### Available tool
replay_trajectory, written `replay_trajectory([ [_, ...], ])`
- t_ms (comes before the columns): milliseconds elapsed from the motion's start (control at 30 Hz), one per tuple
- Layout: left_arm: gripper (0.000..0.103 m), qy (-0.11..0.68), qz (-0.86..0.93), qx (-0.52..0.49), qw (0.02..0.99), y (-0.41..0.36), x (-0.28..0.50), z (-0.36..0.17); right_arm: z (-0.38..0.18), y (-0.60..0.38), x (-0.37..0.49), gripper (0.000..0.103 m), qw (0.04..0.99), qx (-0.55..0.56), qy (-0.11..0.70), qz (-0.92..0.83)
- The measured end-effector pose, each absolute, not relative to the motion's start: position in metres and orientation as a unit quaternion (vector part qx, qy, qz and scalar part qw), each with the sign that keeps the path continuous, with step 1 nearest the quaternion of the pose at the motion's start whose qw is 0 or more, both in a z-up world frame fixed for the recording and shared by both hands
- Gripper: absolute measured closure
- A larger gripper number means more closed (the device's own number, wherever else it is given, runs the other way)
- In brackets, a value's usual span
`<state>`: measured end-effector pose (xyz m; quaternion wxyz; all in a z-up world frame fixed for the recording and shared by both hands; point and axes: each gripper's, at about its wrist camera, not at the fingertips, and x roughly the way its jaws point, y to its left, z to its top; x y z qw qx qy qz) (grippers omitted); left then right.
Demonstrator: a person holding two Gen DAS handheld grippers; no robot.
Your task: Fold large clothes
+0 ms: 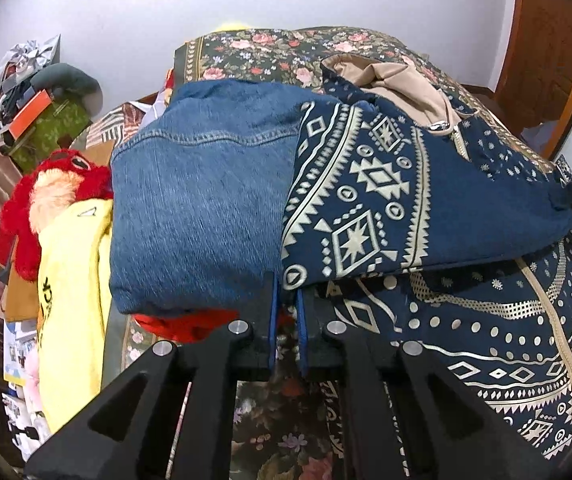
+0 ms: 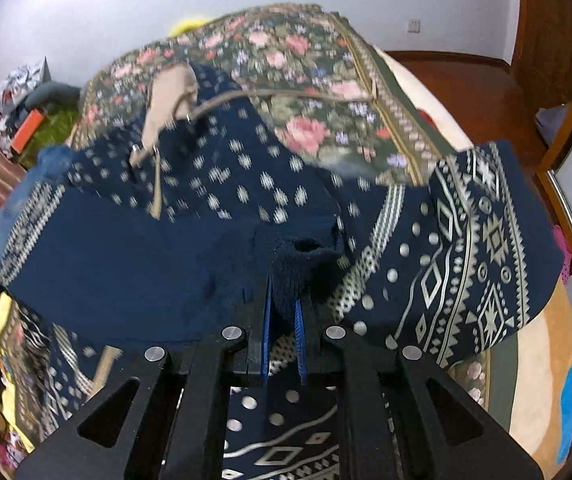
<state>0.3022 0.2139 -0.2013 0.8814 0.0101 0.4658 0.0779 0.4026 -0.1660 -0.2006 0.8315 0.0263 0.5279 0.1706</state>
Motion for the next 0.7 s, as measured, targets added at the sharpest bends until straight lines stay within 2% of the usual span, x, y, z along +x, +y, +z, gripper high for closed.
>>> replay_trajectory([
  [133, 0.09, 0.471, 0.083, 0.007, 0.878, 0.216, 0.3, -0.204, -0.215, -0.168, 0.402, 0.092, 0.812, 0.031, 0.556, 0.174],
  [200, 0.082, 0.473, 0.085, 0.009, 0.877, 0.216, 0.299, -0.205, -0.219, -0.168, 0.401, 0.084, 0.804, 0.024, 0.57, 0.167],
  [233, 0.079, 0.474, 0.086, 0.011, 0.876, 0.216, 0.297, -0.205, -0.221, -0.168, 0.401, 0.076, 0.799, 0.02, 0.579, 0.162],
  [267, 0.072, 0.476, 0.085, 0.013, 0.875, 0.215, 0.295, -0.205, -0.222, -0.169, 0.401, 0.068, 0.795, 0.017, 0.585, 0.157],
  [400, 0.05, 0.476, 0.076, 0.028, 0.876, 0.208, 0.286, -0.202, -0.214, -0.173, 0.395, 0.058, 0.793, 0.009, 0.586, 0.163],
  [433, 0.048, 0.473, 0.075, 0.034, 0.877, 0.205, 0.283, -0.2, -0.211, -0.175, 0.392, 0.055, 0.793, 0.009, 0.586, 0.165],
  [567, 0.038, 0.463, 0.065, 0.046, 0.883, 0.192, 0.276, -0.19, -0.193, -0.179, 0.384, 0.054, 0.805, 0.003, 0.568, 0.17],
  [700, 0.035, 0.446, 0.051, 0.041, 0.893, 0.176, 0.277, -0.17, -0.166, -0.187, 0.375, 0.054, 0.824, 0.009, 0.537, 0.178],
])
